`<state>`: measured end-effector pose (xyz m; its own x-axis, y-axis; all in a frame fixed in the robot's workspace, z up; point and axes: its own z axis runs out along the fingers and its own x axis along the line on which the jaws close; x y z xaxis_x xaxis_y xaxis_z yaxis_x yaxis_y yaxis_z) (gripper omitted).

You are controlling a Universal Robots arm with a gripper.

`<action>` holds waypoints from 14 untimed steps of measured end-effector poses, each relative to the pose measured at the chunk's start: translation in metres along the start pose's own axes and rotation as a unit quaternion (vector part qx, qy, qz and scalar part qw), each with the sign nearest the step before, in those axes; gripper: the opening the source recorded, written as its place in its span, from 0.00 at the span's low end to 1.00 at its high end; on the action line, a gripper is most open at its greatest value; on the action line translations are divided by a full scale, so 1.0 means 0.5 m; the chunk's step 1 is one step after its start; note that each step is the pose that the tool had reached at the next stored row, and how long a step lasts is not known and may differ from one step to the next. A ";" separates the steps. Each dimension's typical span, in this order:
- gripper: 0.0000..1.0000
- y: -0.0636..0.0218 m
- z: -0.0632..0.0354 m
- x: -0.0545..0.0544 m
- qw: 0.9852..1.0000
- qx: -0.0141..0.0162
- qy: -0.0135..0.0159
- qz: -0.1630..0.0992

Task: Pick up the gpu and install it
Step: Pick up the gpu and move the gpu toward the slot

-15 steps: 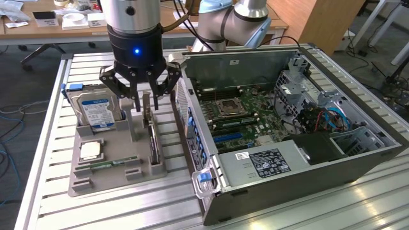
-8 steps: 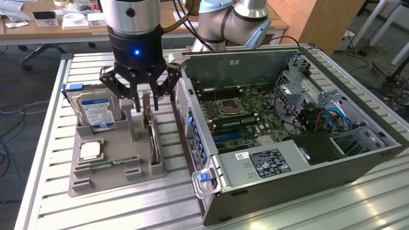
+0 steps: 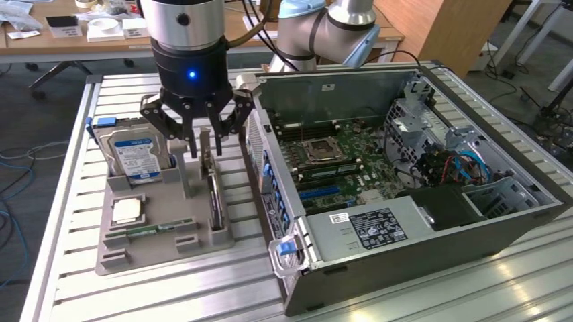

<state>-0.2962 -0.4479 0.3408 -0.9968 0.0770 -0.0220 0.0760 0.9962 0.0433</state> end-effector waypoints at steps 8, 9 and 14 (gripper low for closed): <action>0.42 0.000 0.002 0.000 1.000 0.000 0.000 0.000; 0.42 0.000 0.002 0.000 1.000 0.000 0.000 0.000; 0.42 0.000 0.004 0.000 1.000 0.000 0.000 0.000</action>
<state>-0.2962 -0.4479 0.3387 -0.9968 0.0771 -0.0223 0.0761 0.9962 0.0426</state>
